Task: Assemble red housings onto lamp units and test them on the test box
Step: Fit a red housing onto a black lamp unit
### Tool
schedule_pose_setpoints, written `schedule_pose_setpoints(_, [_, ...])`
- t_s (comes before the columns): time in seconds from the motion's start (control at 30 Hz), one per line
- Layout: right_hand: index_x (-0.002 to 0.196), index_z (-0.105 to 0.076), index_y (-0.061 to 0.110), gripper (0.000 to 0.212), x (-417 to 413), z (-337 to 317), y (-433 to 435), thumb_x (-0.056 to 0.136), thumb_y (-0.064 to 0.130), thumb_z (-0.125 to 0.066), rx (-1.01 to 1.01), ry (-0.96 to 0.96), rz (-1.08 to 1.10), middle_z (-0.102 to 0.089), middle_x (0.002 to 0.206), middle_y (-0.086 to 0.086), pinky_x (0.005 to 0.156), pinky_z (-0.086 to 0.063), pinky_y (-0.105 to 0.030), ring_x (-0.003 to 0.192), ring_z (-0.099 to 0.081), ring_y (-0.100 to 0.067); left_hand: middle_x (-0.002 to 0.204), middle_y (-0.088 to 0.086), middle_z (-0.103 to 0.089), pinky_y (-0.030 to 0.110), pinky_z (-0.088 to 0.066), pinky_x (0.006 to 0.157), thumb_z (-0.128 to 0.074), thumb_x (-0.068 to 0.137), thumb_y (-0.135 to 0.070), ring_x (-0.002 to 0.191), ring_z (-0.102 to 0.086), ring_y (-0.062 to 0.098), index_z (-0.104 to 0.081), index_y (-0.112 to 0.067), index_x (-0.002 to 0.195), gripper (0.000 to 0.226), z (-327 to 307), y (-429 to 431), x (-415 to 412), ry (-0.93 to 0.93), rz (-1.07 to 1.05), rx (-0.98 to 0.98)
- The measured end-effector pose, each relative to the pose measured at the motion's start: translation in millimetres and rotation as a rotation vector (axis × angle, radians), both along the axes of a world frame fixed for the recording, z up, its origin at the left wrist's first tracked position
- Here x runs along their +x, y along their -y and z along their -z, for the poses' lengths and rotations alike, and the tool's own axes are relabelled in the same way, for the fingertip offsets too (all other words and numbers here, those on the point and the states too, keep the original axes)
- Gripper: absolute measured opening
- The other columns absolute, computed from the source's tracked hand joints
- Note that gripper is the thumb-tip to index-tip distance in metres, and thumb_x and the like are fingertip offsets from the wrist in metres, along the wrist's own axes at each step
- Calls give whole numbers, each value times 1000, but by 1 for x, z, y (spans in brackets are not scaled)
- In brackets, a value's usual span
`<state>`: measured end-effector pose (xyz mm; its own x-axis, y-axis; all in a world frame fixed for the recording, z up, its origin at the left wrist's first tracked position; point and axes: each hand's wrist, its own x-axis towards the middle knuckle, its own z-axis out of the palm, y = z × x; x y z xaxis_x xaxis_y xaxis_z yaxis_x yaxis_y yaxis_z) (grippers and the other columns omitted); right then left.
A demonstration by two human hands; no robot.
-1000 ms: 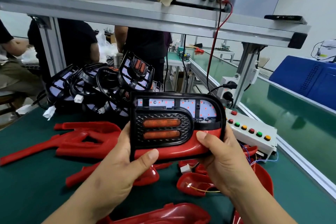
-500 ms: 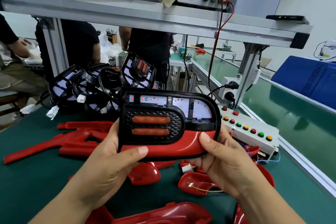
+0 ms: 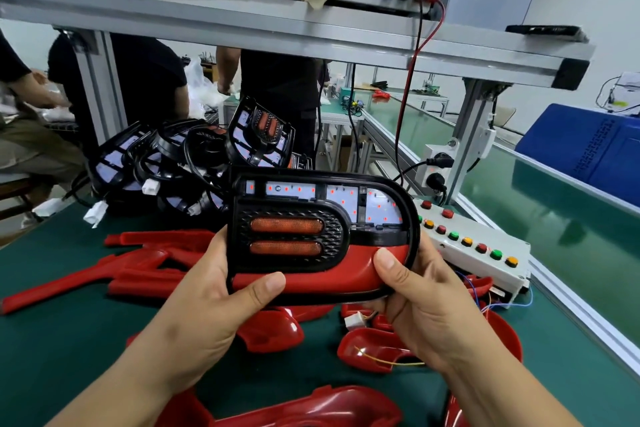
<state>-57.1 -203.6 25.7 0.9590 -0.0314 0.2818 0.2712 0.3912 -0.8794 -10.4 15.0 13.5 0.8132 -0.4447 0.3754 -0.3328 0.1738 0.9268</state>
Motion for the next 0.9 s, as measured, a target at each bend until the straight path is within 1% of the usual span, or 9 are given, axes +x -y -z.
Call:
schedule_pose_setpoints(0.07, [104, -71, 22, 43, 0, 2, 2, 65, 27, -89, 19, -13, 1, -72, 101, -14, 50, -56, -28, 74, -72, -24, 130, -6, -64, 40, -43, 105, -78, 77, -37, 124, -58, 13, -58, -44, 122, 50, 2, 2, 2, -18, 10, -6])
schedule_pose_setpoints(0.2, [107, -71, 22, 42, 0, 5, 14, 67, 16, -84, 52, -79, -8, -70, 114, -18, 63, -59, -39, 90, -72, -31, 130, 1, -65, 50, -39, 108, -80, 75, -36, 124, -59, 20, -56, -36, 127, 57, 6, 9, 5, -77, 39, -26])
schedule_pose_setpoints(0.3, [114, -67, 16, 48, 1, 4, 18, 69, 23, -85, 61, -118, -46, -69, 114, -20, 65, -60, -44, 91, -72, -34, 131, 1, -64, 43, -46, 104, -83, 72, -42, 124, -59, 19, -55, -39, 127, 61, 4, 8, 2, -128, 80, 5])
schedule_pose_setpoints(0.43, [106, -68, 10, 31, 4, 7, 12, 77, 17, -58, 104, -176, 31, -71, 104, -25, 60, -59, -51, 79, -72, -36, 138, -16, -53, 34, -45, 106, -81, 61, -64, 126, -52, 3, -51, -53, 129, 75, -10, -22, 9, -53, -42, 384])
schedule_pose_setpoints(0.53, [94, -74, 14, 25, 4, 2, 6, 82, 22, -54, 149, -176, 45, -72, 102, -21, 56, -60, -44, 78, -73, -33, 98, -13, -74, 17, -53, 84, -77, 81, -34, 92, -68, 3, -74, -43, 93, 16, -23, -68, 28, -28, -409, 465])
schedule_pose_setpoints(0.6, [95, -73, 12, 26, 4, 1, 6, 81, 24, -55, 169, -182, 62, -73, 98, -20, 52, -59, -37, 74, -73, -30, 87, -14, -74, 15, -47, 79, -71, 87, -11, 92, -67, 6, -72, -38, 77, 29, -22, -89, 43, 24, -569, 675])
schedule_pose_setpoints(0.7, [106, -67, 8, 33, 3, 3, 10, 80, 26, -58, 155, -167, 57, -73, 96, -21, 51, -58, -35, 72, -73, -30, 111, -12, -67, 18, -43, 92, -70, 87, -15, 107, -61, 8, -71, -38, 97, 26, -9, -89, 56, 61, -499, 1082])
schedule_pose_setpoints(0.8, [108, -67, 5, 37, 2, 3, 10, 79, 28, -60, 129, -158, 53, -72, 99, -23, 53, -59, -35, 74, -73, -31, 129, -12, -53, 28, -37, 107, -71, 86, -33, 124, -47, 12, -59, -39, 129, 44, 6, -76, 63, 108, -454, 1303])
schedule_pose_setpoints(0.9, [108, -68, 5, 38, 2, 3, 11, 77, 28, -63, 122, -154, 49, -72, 99, -24, 53, -59, -35, 74, -73, -31, 114, -20, -46, 35, -35, 100, -69, 83, -49, 122, -39, 13, -52, -52, 129, 49, 7, -70, 63, 179, -519, 1388])
